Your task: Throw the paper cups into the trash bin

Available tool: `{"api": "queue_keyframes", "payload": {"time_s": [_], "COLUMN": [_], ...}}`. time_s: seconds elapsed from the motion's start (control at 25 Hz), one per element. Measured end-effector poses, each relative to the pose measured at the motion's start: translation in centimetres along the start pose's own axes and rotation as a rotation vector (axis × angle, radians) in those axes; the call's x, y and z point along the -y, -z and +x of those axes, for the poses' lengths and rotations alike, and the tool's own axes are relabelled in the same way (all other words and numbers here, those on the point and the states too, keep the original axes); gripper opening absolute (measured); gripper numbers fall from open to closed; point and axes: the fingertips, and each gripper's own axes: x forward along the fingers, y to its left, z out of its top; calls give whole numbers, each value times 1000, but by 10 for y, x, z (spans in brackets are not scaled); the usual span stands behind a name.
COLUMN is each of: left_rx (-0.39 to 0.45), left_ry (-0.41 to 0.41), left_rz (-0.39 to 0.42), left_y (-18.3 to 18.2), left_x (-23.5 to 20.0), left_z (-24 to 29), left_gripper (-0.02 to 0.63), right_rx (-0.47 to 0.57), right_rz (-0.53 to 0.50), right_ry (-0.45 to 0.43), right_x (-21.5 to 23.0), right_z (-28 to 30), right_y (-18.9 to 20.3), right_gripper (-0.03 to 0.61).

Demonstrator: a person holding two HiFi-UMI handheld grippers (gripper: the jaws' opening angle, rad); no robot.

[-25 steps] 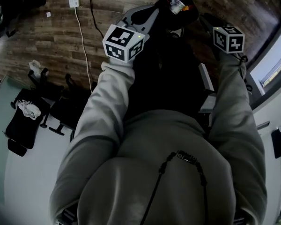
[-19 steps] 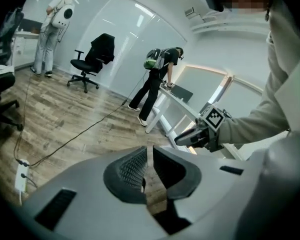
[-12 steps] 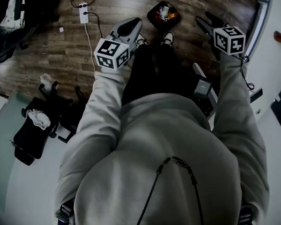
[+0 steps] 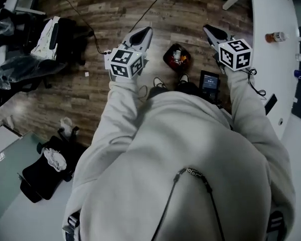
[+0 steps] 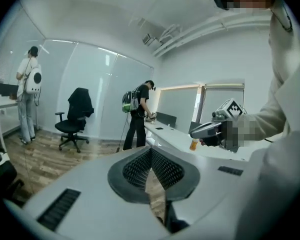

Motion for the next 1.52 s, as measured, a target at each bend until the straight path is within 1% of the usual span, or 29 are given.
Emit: {"api": "queue_keyframes", "payload": {"time_s": [0.04,0.16,0.32,0.36,0.44,0.48,0.52,0.6,0.68,0.8,0.84,0.92,1.0,1.08,1.2,1.4,1.52], "left_rx": [17,68,100,104,108,123,156,238,308,400,411,397,382,370,353,366,370], "left_ry": [7,12,21,11,-22,-36,-40,-25,1,58,71,79,79,71,78,99,97], "left_rz": [15,33,87,112,197,240,262,260,234,113,110,161,198,229,278,281,301], "left_y": [-13,-45,-74,-83,-107,-125,-148,-192,-228,-265,-271,-271,-270,-269,-267,-260,-259], "left_x": [5,16,26,26,22,21,21,31,45,63,70,84,90,93,101,112,115], "left_z": [-1,-5,-13,-14,-15,-17,-21,-28,-30,-26,-24,-21,-18,-14,-5,6,4], "left_gripper": [5,5,3,3,3,3,3,3,3,0,0,0,0,0,0,0,0], "right_rx": [47,179,282,300,341,368,396,441,485,572,586,589,582,573,558,527,517], "right_rz": [0,-11,-59,-66,-73,-82,-98,-134,-137,-119,-136,-175,-192,-179,-124,-122,-124], "right_ry": [-3,-26,-26,-21,-6,0,3,12,21,19,21,23,30,37,23,21,23], "right_x": [-8,-29,-51,-52,-50,-49,-50,-52,-50,-57,-63,-72,-71,-63,-55,-50,-48], "right_z": [-9,-31,-54,-58,-67,-72,-78,-92,-106,-125,-129,-135,-138,-141,-137,-134,-128], "right_y": [-16,-65,-112,-120,-138,-151,-165,-187,-204,-231,-237,-243,-242,-238,-232,-225,-220], "right_gripper": [37,21,21,21,21,21,20,20,20,18,18,18,18,18,18,18,18]}}
